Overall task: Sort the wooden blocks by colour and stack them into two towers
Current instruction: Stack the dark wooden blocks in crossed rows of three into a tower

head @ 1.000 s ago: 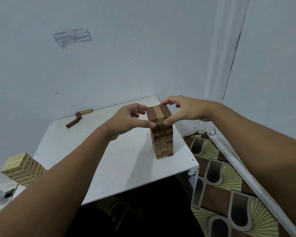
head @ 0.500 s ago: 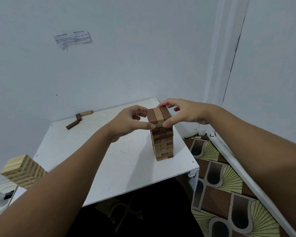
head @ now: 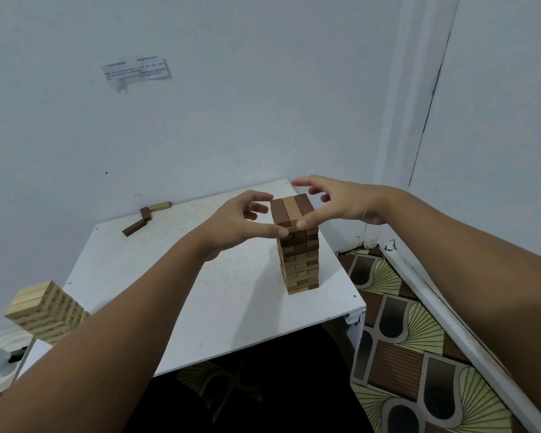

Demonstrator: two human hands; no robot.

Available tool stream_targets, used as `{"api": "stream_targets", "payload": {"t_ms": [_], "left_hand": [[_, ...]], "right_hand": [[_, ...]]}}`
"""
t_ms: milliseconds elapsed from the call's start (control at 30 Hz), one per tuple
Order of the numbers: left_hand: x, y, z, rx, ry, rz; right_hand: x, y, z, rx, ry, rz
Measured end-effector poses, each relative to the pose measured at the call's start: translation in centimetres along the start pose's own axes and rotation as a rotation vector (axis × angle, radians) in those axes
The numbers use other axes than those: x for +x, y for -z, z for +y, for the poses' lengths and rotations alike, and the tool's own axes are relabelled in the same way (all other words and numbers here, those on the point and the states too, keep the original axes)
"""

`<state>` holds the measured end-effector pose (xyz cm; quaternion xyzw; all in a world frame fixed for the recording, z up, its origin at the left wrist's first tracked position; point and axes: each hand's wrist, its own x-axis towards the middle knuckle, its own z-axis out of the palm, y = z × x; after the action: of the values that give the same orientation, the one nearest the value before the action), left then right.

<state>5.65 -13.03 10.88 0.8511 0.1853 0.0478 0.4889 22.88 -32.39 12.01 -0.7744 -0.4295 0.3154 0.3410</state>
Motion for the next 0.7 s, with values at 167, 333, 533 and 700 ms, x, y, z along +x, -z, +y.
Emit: {"api": "stream_targets", "payload": {"t_ms": [167, 333, 533, 700], "left_hand": [[-1.2, 2.2, 0.9, -0.065, 0.014, 0.051], [-2.9, 6.4, -1.1, 0.236, 0.013, 0.371], [-5.8, 9.5, -6.1, 0.746, 0.202, 0.518], [-7.9, 10.1, -11.1, 0.759, 0.336, 0.46]], "right_hand": [[0.2, 0.2, -2.9, 0.014, 0.043, 0.221], [2.6, -1.3, -8.0, -0.377, 0.213, 0.387], [6.4, -7.3, -14.9, -0.773, 0.241, 0.311], [11.5, -15.2, -14.7, -0.813, 0.225, 0.193]]}}
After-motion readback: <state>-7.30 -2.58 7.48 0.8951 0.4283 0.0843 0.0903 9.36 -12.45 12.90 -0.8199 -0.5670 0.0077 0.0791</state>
